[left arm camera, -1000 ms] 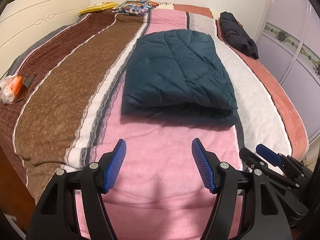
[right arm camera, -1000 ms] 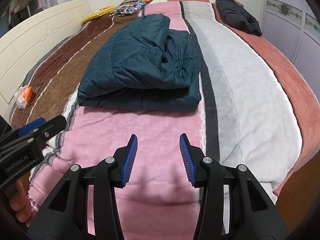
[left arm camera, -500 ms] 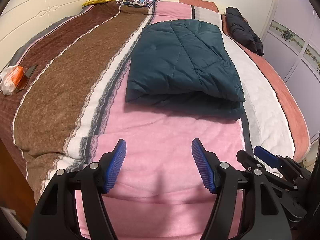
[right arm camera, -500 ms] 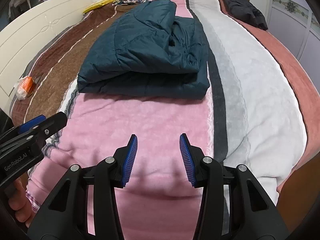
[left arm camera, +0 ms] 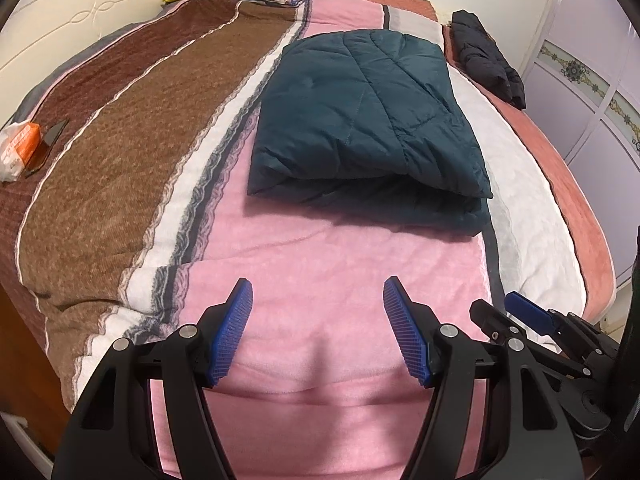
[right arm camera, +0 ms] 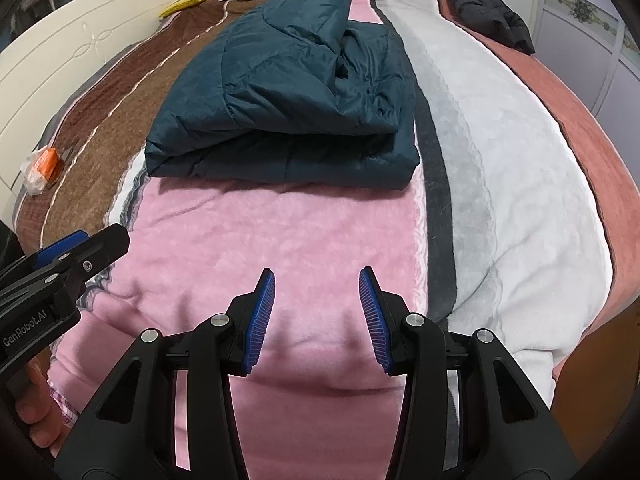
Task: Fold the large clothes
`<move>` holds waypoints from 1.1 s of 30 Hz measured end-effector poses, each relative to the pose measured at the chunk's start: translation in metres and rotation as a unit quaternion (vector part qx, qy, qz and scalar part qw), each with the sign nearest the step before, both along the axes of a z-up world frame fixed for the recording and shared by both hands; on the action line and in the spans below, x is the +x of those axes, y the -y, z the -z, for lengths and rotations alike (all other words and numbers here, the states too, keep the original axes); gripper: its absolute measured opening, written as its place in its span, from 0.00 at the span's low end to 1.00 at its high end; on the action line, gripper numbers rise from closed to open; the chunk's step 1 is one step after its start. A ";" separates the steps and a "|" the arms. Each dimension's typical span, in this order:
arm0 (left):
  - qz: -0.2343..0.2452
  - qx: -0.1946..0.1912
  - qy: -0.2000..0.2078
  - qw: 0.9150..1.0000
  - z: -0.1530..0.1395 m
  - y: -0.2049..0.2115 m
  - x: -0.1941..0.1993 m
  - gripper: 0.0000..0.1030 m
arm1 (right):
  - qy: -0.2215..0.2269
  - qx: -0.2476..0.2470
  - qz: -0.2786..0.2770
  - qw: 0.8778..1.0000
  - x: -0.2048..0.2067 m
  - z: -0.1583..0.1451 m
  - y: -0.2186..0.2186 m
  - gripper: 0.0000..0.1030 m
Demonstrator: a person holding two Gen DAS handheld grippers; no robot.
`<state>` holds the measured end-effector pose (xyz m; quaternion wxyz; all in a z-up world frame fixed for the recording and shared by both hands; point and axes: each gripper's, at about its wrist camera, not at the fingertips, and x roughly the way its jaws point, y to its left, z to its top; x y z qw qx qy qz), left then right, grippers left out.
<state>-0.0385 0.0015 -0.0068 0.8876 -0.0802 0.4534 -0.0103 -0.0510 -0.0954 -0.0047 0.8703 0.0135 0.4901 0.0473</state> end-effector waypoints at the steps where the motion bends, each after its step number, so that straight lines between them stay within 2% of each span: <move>1: 0.000 0.000 0.000 1.000 0.000 -0.001 0.000 0.64 | -0.001 0.000 0.000 1.000 0.000 0.000 0.000 0.43; 33: -0.002 0.001 0.004 1.000 -0.002 -0.002 -0.001 0.64 | -0.003 0.000 0.001 1.000 0.000 0.001 0.001 0.43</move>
